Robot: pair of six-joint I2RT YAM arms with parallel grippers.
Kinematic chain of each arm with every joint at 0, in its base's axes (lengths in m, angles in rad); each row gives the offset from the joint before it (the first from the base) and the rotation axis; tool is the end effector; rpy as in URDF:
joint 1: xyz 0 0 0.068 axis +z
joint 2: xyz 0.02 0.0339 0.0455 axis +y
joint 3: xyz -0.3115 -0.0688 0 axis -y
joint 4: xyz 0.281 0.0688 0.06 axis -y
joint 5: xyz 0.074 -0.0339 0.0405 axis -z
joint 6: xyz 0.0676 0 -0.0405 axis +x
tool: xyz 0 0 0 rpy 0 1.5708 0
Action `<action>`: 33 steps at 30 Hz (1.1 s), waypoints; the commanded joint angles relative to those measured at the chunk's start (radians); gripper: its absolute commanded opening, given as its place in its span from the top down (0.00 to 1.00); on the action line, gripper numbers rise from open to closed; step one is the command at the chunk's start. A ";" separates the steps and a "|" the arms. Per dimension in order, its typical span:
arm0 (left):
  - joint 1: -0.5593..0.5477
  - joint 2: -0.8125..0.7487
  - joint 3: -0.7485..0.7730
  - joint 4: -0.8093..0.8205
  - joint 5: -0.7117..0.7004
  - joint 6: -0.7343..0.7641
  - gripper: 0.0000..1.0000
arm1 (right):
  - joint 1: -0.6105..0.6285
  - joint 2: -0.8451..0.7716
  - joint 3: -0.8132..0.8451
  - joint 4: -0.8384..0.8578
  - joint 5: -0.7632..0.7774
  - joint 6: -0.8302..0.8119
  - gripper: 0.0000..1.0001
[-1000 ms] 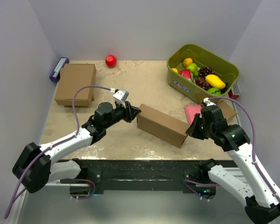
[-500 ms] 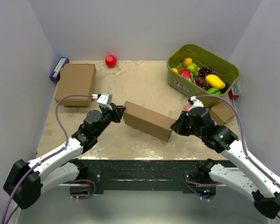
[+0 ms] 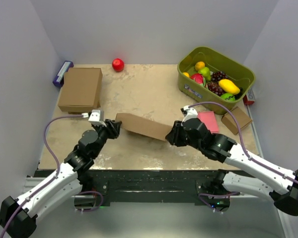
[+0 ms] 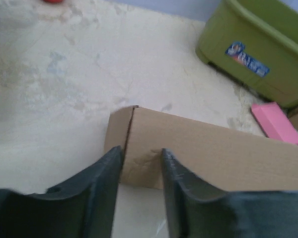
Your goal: Fold the paper box
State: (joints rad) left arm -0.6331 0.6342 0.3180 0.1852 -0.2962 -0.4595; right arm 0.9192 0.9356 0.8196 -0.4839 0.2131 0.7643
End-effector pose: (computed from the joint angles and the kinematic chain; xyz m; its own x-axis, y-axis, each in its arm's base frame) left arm 0.1667 -0.0978 0.2496 -0.2419 -0.3486 -0.9055 0.2514 0.8788 -0.4055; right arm 0.1550 0.1796 0.3122 -0.7117 0.1822 -0.6784 -0.2476 0.8387 0.4850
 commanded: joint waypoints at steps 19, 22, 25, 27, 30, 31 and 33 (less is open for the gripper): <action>0.122 0.189 0.226 -0.166 0.342 0.018 0.00 | -0.389 -0.011 -0.097 0.297 -0.267 -0.163 0.06; 0.234 0.228 0.308 -0.182 0.385 0.071 0.00 | -0.486 -0.006 -0.068 0.292 -0.244 -0.261 0.06; 0.274 0.228 0.426 -0.283 0.329 0.151 0.00 | -0.560 -0.037 -0.034 0.263 -0.244 -0.324 0.05; 0.274 0.202 0.484 -0.334 0.284 0.173 0.00 | -0.574 -0.095 -0.019 0.243 -0.200 -0.364 0.04; 0.274 0.157 0.513 -0.372 0.215 0.202 0.00 | -0.580 -0.171 0.004 0.214 -0.123 -0.407 0.01; 0.274 0.141 0.512 -0.375 0.198 0.209 0.00 | -0.580 -0.185 0.015 0.196 -0.109 -0.417 0.01; 0.274 0.090 0.500 -0.374 0.189 0.219 0.00 | -0.579 -0.207 0.026 0.179 -0.084 -0.445 0.01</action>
State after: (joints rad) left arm -0.3649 0.7967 0.7998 -0.1482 -0.0418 -0.3111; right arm 0.3447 0.7864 0.7738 -0.2909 0.0509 0.4183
